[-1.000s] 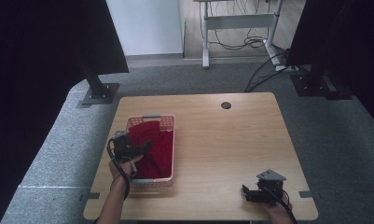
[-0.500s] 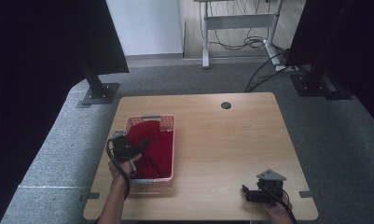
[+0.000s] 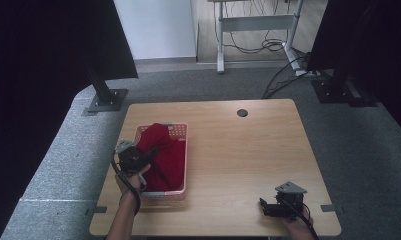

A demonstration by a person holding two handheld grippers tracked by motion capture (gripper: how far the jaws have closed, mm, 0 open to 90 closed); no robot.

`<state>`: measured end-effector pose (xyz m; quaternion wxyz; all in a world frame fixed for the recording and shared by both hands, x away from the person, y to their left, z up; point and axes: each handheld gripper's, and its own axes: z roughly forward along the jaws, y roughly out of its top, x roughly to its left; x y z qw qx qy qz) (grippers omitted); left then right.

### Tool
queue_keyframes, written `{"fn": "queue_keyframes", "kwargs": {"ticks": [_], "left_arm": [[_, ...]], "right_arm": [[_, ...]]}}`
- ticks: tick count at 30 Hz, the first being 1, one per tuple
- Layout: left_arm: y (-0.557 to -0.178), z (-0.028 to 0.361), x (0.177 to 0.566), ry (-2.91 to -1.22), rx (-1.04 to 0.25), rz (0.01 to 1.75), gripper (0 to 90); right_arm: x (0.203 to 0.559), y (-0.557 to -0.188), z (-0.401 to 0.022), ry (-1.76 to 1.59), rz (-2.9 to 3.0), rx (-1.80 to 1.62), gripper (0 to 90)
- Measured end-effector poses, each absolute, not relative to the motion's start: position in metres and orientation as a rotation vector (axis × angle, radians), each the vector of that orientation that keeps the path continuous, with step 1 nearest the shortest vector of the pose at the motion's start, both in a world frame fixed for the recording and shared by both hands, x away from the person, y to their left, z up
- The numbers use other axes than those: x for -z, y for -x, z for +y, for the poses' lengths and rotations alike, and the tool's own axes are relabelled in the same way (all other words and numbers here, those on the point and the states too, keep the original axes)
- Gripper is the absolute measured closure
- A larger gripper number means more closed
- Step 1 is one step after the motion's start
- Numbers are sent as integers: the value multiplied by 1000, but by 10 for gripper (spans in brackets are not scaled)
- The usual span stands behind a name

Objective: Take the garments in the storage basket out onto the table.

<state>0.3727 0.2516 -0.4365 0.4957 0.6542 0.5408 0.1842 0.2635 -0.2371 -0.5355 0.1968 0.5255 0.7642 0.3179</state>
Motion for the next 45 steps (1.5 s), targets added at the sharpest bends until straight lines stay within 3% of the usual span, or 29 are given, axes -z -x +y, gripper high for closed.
{"fn": "queue_keyframes", "kwargs": {"ticks": [45], "left_arm": [[-344, 247, 360, -1490, -505, 1106, 732]], "right_arm": [[535, -264, -237, -1473, 2138, -891, 33]]}}
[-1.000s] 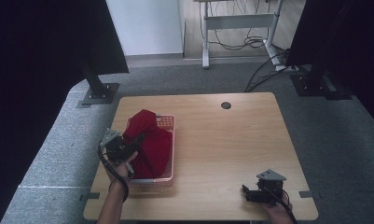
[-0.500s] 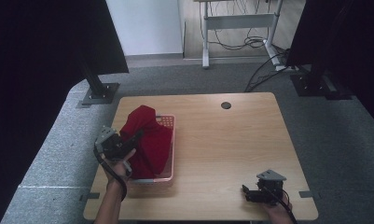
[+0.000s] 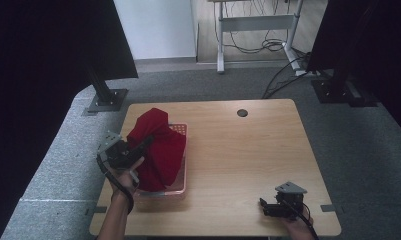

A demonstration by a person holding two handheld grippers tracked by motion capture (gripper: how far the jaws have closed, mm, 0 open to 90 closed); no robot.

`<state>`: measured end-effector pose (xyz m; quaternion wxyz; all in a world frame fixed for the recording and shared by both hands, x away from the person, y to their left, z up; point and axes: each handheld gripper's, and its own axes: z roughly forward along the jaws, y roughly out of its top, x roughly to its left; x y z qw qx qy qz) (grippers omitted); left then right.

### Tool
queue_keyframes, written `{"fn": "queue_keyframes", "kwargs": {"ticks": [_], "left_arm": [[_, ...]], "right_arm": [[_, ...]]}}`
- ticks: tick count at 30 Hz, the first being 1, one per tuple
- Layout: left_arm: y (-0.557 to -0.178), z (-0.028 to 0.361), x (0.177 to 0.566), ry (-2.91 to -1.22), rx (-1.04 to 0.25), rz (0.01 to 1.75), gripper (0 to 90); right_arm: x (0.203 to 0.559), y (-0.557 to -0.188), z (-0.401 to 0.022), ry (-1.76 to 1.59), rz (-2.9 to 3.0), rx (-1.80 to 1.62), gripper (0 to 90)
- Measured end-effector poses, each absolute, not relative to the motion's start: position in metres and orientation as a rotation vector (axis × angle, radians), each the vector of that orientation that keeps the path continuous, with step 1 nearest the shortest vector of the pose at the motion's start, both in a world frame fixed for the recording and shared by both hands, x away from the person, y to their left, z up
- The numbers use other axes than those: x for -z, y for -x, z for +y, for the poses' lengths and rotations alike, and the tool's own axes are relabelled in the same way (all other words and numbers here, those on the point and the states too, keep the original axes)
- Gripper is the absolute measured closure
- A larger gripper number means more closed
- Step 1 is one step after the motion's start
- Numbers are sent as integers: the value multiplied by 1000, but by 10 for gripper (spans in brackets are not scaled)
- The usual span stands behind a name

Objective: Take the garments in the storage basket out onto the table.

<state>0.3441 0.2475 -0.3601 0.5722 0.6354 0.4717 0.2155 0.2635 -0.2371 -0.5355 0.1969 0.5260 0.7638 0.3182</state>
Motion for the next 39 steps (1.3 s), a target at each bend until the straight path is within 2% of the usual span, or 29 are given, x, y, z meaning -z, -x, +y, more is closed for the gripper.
{"fn": "queue_keyframes", "kwargs": {"ticks": [39], "left_arm": [[-327, 209, 333, -1483, -466, 973, 734]], "right_arm": [[535, -264, -237, -1472, 2139, -891, 33]]}}
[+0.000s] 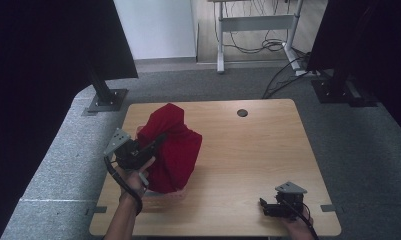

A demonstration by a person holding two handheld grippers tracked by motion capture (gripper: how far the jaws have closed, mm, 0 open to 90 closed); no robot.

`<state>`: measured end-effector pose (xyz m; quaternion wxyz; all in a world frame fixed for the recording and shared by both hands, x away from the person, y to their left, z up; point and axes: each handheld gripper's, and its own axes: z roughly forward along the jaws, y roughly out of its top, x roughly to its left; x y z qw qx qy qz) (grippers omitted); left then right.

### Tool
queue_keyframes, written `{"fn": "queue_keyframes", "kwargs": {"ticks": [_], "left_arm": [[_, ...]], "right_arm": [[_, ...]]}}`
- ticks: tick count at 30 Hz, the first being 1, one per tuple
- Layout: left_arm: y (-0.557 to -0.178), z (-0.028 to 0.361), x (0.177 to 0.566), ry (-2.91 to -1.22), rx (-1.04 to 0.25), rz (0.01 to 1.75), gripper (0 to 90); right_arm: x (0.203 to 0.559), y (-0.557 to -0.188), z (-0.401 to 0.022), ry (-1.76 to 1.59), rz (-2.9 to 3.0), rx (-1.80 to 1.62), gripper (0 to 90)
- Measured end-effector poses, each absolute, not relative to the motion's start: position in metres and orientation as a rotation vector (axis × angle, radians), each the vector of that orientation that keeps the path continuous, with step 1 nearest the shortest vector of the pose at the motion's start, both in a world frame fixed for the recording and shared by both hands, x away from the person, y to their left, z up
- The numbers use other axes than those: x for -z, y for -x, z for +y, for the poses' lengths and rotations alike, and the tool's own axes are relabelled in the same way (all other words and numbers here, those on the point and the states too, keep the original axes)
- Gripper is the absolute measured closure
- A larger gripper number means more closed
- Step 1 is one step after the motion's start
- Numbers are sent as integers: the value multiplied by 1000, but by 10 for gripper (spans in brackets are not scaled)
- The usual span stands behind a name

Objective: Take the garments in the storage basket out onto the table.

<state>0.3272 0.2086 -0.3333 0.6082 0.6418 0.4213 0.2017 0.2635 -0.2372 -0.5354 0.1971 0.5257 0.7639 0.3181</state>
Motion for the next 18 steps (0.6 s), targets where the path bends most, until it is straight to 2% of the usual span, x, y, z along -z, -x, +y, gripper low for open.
{"fn": "queue_keyframes", "kwargs": {"ticks": [18], "left_arm": [[-328, 193, 330, -1495, -444, 941, 734]], "right_arm": [[535, -264, -237, -1472, 2139, -891, 33]]}}
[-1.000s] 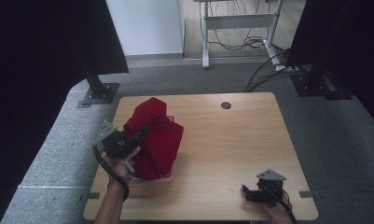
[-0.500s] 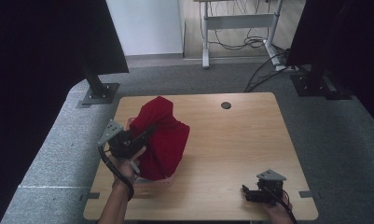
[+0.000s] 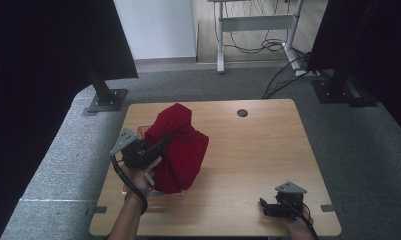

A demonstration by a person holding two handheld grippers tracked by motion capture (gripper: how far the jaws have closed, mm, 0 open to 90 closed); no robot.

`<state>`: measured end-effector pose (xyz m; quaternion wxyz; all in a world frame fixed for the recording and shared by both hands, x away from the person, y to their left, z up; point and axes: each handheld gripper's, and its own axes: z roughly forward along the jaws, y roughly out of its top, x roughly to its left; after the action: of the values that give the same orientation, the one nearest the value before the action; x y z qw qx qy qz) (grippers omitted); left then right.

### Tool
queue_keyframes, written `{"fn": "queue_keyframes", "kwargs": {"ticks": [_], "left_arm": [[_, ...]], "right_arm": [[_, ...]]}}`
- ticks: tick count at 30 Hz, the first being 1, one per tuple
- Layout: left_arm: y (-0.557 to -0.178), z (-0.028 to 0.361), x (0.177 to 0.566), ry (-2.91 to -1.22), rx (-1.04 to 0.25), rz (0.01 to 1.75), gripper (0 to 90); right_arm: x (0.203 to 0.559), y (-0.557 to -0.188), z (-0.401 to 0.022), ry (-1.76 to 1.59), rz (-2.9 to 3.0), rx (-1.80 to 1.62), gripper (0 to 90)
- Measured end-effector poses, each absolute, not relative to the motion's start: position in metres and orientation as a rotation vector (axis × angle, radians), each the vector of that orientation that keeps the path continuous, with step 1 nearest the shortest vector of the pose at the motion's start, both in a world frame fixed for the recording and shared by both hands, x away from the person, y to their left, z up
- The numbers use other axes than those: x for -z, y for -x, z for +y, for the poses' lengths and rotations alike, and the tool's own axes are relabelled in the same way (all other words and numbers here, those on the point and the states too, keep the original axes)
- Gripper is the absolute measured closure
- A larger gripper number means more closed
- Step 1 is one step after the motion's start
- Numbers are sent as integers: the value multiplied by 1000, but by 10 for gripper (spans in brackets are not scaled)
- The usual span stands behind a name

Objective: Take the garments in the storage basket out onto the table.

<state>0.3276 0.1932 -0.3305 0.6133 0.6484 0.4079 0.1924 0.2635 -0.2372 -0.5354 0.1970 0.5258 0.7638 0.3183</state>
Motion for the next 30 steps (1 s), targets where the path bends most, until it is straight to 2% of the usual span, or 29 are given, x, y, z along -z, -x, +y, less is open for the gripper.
{"fn": "queue_keyframes", "kwargs": {"ticks": [30], "left_arm": [[-336, 166, 326, -1511, -430, 928, 734]], "right_arm": [[535, -263, -237, -1475, 2138, -891, 34]]}}
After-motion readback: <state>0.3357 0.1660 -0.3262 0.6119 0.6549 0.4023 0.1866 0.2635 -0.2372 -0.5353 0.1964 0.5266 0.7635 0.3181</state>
